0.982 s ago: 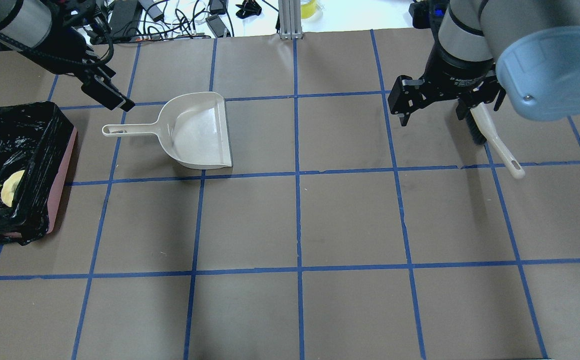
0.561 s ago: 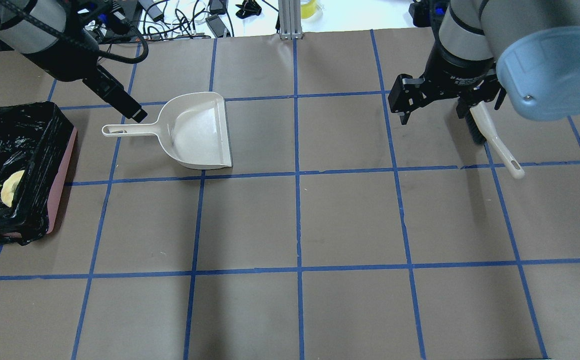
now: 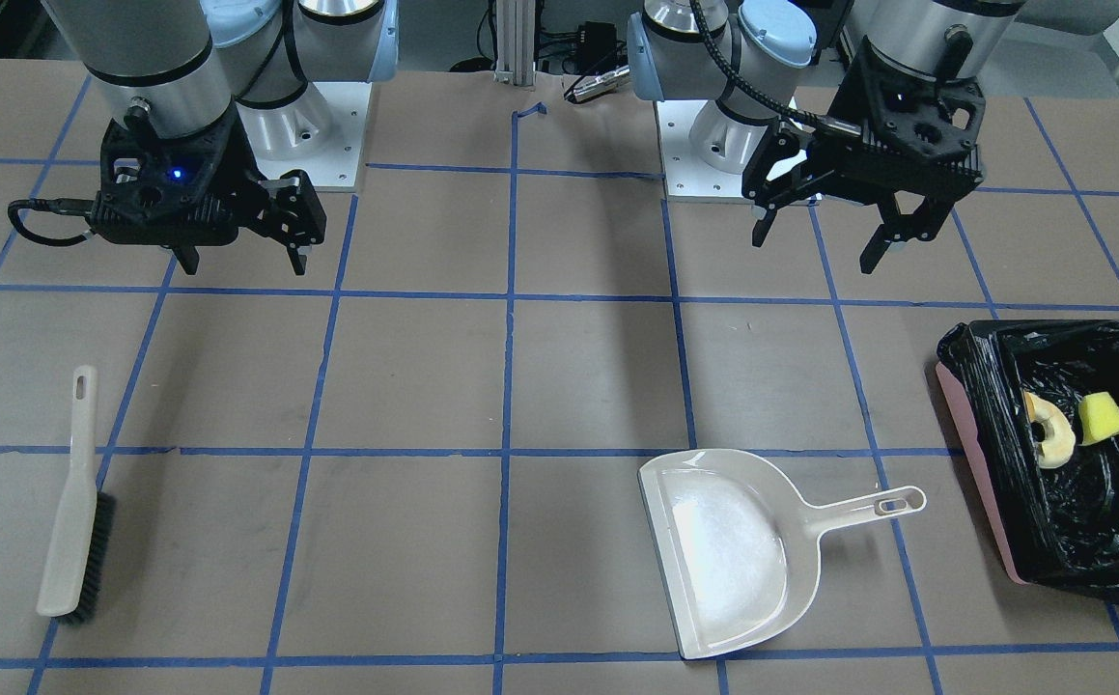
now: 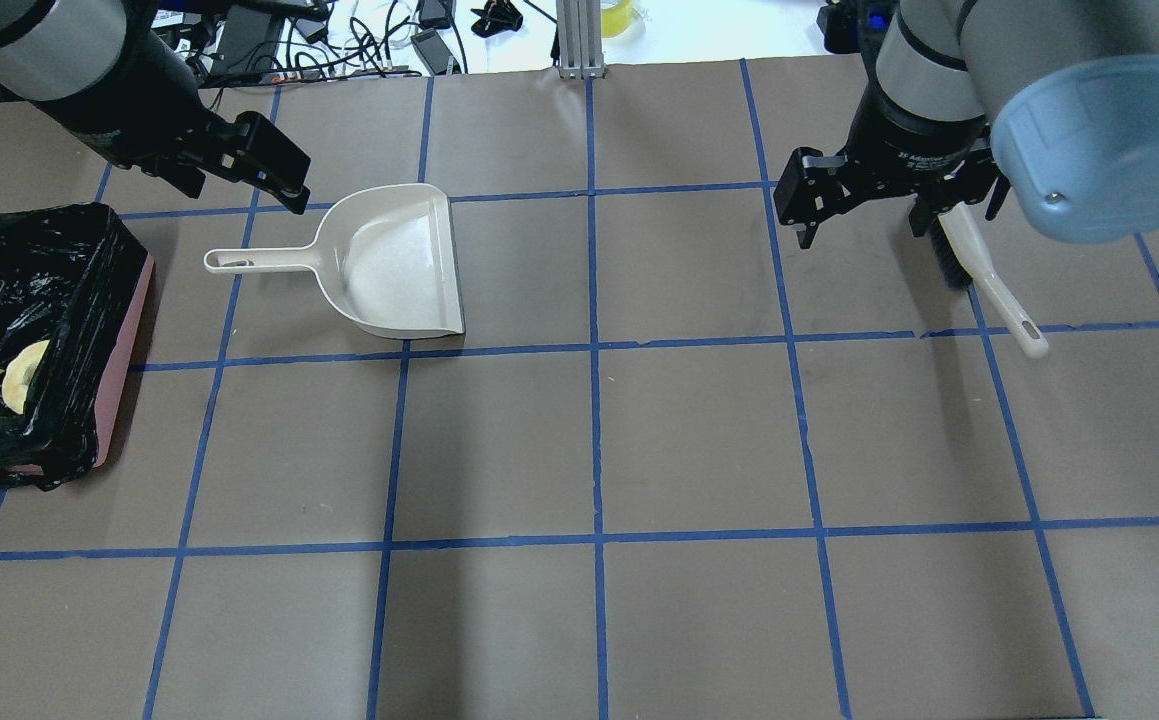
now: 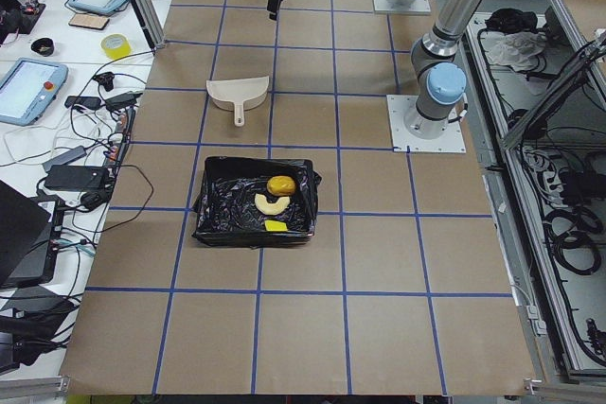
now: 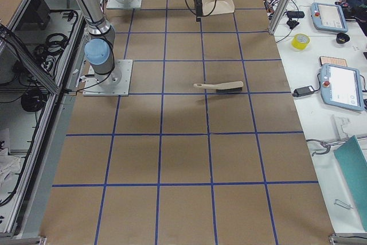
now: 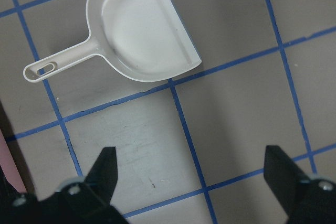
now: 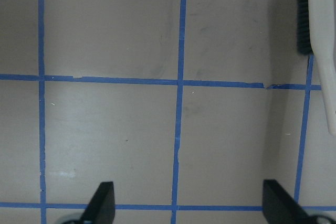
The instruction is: Sweep and dump trash into bin
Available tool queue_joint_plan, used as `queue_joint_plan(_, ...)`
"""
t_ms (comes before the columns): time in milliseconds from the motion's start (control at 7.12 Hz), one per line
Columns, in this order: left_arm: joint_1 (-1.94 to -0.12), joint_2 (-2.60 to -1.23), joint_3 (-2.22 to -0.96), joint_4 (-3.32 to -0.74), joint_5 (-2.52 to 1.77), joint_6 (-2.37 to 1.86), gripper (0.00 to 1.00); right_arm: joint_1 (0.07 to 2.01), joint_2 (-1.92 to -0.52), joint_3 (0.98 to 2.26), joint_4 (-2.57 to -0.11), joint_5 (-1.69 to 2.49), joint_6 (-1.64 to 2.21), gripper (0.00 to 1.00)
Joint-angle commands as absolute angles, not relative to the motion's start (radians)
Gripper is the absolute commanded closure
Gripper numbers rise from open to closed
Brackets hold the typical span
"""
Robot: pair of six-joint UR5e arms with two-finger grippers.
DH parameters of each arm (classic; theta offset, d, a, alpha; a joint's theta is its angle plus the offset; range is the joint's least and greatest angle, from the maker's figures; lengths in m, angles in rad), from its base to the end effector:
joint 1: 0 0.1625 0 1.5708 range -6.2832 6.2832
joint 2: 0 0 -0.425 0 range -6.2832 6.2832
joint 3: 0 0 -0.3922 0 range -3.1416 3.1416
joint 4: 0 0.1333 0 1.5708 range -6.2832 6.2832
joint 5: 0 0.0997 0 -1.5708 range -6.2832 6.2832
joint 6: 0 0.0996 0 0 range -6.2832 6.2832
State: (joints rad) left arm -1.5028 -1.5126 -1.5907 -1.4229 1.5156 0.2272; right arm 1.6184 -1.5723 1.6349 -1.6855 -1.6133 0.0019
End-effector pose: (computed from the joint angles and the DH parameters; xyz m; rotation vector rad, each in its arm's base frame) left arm -0.1056 -0.4919 0.5225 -0.2545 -3.0897 0.2989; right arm 0.1525 -0.4888 0.4688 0.0691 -3.0985 0.0824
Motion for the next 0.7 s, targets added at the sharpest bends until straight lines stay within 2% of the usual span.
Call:
queue_joint_plan(0,-1.506,-1.528,-1.601,-1.371,1.601,0.045,0.00,1.618,-1.572,1.635,-1.686,-1.614,0.002,0.00)
queue_joint_plan(561,-1.525,-1.523,-1.629,-1.374,1.542,-0.014,0.00,1.618,-1.572,1.635,-1.687,-1.615,0.002,0.00)
